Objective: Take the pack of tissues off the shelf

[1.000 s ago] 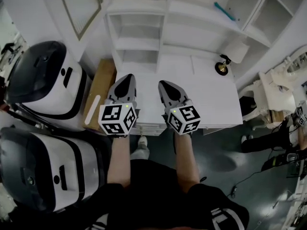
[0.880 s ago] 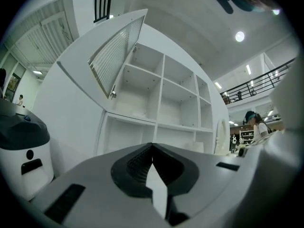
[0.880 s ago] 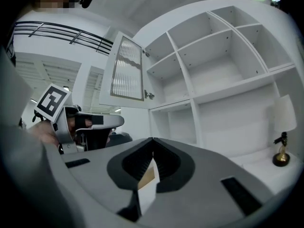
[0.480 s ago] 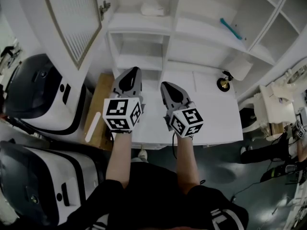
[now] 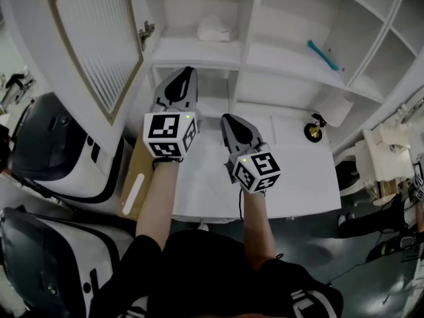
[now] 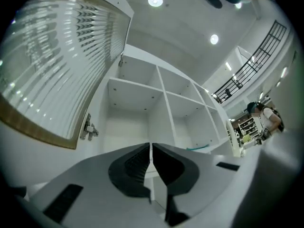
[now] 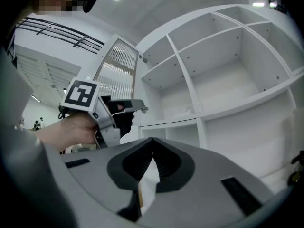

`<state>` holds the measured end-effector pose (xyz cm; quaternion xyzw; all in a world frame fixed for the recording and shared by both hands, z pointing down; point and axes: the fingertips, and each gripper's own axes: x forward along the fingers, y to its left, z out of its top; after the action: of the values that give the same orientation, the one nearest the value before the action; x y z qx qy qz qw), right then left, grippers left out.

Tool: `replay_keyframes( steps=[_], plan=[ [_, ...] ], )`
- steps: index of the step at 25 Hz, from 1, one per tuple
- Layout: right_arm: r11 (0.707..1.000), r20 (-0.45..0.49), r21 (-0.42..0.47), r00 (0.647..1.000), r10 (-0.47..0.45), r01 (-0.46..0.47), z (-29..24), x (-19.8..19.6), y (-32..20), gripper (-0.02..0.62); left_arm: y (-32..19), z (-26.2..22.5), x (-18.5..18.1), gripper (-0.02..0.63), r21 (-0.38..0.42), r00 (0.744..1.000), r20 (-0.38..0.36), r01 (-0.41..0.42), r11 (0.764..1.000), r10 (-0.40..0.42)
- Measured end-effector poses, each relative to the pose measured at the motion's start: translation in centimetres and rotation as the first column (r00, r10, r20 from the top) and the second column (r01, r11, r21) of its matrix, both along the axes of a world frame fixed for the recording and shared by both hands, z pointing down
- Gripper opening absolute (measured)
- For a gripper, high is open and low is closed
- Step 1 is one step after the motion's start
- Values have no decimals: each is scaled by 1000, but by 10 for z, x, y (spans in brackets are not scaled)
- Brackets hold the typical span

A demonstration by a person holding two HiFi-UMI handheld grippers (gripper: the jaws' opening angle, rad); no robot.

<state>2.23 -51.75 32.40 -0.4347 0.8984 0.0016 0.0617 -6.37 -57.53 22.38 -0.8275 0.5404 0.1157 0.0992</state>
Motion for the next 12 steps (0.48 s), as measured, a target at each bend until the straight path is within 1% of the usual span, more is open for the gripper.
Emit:
replay_keyframes(
  steps=[2,3,4,5,9,12],
  plan=[
    [1000,9,0,1000,-2,2,1,-2,-2,18,-16,-9,1,12,-7,1000,20,9,1000,-9],
    [1000,13,1,1000,-1,1,2,-1,-4,19,-25,-13,3,33,-21,999,30,12,1000,-12],
    [1000,17,2,1000,1,-1,3,-1,-6,20,-34,-17,6,85,-38,999,42,11,999,-9],
    [1000,22,2,1000,4,-4,4,1,-7,18,-42,-20,10,104,-55,998,58,7,998,-4],
    [1000,42,-4,999,23,-23,6,6,-14,18,-77,-26,25,112,-105,987,159,7,994,10],
    [999,34,-10,998,45,-45,11,10,-16,19,-96,-23,27,114,-213,974,226,44,976,5]
  ],
)
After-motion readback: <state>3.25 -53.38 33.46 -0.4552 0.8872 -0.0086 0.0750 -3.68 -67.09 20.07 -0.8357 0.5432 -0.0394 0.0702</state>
